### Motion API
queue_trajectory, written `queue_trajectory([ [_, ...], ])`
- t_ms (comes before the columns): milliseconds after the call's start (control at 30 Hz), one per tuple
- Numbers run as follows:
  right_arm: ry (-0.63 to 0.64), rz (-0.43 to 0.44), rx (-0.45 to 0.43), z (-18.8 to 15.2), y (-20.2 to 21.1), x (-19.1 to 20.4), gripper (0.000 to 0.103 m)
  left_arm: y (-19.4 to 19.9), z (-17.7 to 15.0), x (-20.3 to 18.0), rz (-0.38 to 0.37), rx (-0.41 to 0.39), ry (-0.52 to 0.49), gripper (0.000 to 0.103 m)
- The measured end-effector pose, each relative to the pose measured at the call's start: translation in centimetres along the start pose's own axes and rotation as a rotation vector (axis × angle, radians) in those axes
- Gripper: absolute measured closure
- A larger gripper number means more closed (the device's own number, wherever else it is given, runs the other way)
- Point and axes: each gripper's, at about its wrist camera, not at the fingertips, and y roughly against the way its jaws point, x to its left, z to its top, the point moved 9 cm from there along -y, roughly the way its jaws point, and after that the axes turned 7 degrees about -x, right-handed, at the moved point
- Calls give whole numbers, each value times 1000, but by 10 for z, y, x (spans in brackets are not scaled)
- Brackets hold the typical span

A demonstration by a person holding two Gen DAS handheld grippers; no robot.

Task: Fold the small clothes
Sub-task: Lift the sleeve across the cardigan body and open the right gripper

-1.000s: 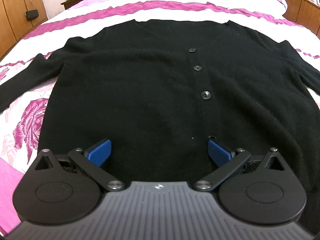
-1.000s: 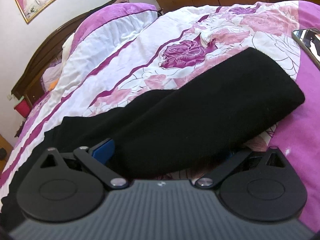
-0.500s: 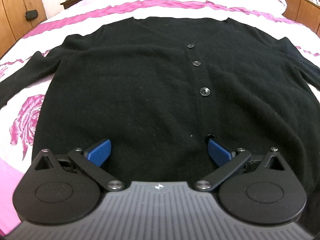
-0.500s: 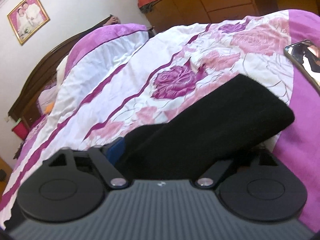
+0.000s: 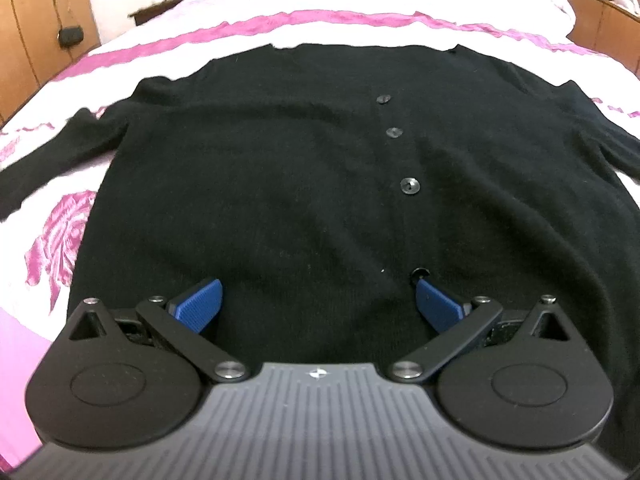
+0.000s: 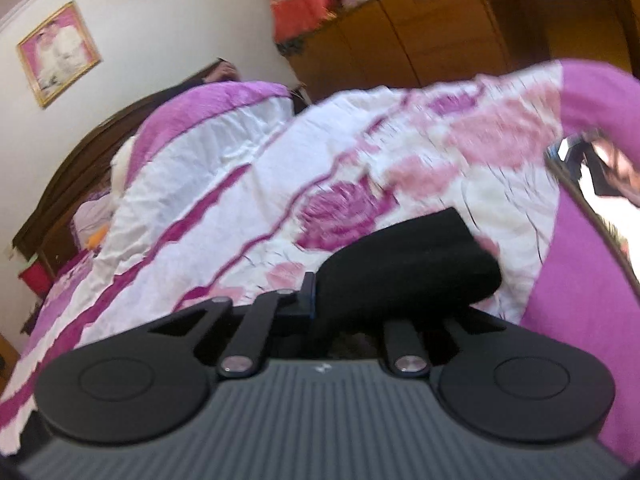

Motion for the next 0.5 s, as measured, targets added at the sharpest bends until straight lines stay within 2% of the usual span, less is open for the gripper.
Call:
queue_trajectory([
  [167,76,88,-41,14,15,38,90,9,7,1,-9,-31,-50,0],
  [500,149,289,-73,29,48,127,90,24,22,21,-17,-65,-21,0],
])
